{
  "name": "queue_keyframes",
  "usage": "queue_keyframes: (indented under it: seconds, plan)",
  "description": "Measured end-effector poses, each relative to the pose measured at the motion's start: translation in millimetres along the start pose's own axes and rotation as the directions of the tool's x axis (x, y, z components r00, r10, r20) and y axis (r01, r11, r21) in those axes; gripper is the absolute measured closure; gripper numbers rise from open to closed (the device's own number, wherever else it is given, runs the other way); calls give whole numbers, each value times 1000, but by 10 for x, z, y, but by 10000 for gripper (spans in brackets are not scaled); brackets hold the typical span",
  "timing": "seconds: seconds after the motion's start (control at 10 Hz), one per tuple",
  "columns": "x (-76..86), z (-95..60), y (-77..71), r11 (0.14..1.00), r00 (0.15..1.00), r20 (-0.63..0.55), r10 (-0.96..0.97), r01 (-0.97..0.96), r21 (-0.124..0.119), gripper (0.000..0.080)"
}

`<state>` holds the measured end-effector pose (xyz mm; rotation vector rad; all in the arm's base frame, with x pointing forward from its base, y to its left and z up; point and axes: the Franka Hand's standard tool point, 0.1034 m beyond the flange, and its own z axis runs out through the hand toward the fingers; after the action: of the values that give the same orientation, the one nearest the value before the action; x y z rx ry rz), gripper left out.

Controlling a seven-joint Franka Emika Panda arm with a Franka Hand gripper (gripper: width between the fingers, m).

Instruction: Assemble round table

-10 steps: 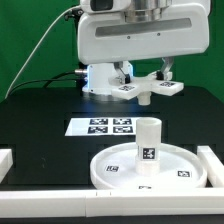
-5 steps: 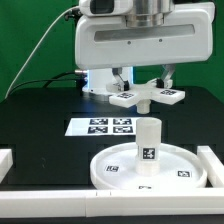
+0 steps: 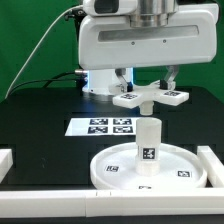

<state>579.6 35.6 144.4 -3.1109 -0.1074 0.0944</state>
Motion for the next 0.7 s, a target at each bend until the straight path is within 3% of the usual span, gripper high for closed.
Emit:
queue_keyframes:
  seconds: [0.1, 0.5, 0.7]
  plan:
    - [-52, 95, -44, 1000, 1000, -1, -5, 5, -3, 359]
    - [-196, 226, -67, 1000, 1000, 29, -7, 7, -3, 359]
    - [-194, 289, -38, 1000, 1000, 29, -3, 3, -8, 359]
